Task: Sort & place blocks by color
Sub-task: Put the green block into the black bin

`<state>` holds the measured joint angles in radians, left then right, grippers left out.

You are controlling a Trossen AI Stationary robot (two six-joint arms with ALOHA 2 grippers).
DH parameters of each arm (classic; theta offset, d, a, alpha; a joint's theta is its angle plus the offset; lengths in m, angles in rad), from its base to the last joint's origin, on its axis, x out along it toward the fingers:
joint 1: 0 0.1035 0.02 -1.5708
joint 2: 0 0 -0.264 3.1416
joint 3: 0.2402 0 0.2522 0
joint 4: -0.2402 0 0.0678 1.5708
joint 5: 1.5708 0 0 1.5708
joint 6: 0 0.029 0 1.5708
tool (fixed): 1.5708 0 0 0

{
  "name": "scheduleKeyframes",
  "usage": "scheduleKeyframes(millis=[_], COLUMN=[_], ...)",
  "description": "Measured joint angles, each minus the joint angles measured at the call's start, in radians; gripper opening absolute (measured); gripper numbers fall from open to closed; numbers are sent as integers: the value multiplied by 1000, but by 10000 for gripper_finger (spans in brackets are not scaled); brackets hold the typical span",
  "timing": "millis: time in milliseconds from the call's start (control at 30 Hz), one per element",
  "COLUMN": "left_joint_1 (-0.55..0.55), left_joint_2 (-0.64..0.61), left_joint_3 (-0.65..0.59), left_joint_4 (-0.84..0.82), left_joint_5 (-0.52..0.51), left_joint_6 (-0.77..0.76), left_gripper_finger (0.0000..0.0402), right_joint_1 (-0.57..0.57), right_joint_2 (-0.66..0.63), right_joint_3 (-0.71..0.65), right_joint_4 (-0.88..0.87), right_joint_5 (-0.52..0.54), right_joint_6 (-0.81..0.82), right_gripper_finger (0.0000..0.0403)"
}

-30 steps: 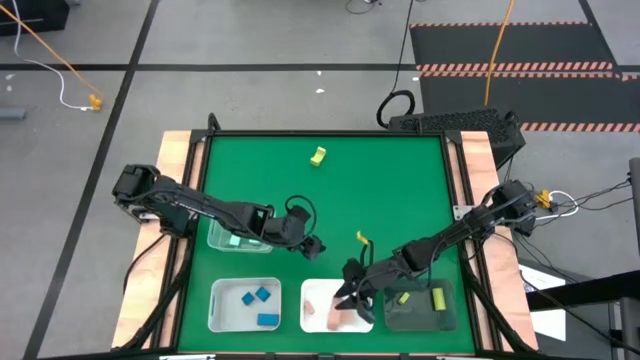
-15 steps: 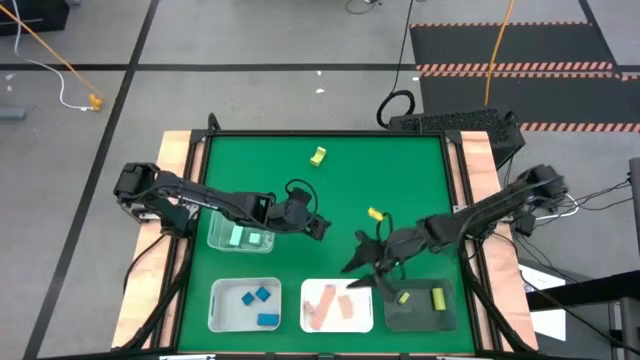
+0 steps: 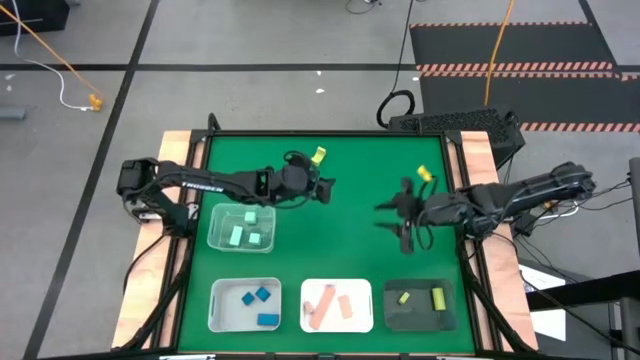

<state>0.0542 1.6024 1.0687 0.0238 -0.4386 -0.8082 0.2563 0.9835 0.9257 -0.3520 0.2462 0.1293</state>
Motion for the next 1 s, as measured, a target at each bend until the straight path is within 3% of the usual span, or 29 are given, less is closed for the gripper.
scheduleKeyframes(millis=[233,367,700,1000], left_joint_1=[69,125,265,359], left_joint_2=[24,49,182,268], left_joint_3=[0,-2,2,0], left_joint_4=[-16,-40,-12,16], left_joint_5=[-8,-15,24,161], left_joint_6=[129,193,213,221], left_gripper_finger=[312,312,312,312], right_joint_1=[-80,-158,-414,-552], right_joint_2=[-74,-87,-49,-18], right_joint_3=[0,0,-1,-1], right_joint_4=[-91,-105,-114,-114], right_joint_5=[379,489,486,477], right_joint_6=[44,45,33,15], right_gripper_finger=[175,176,176,176])
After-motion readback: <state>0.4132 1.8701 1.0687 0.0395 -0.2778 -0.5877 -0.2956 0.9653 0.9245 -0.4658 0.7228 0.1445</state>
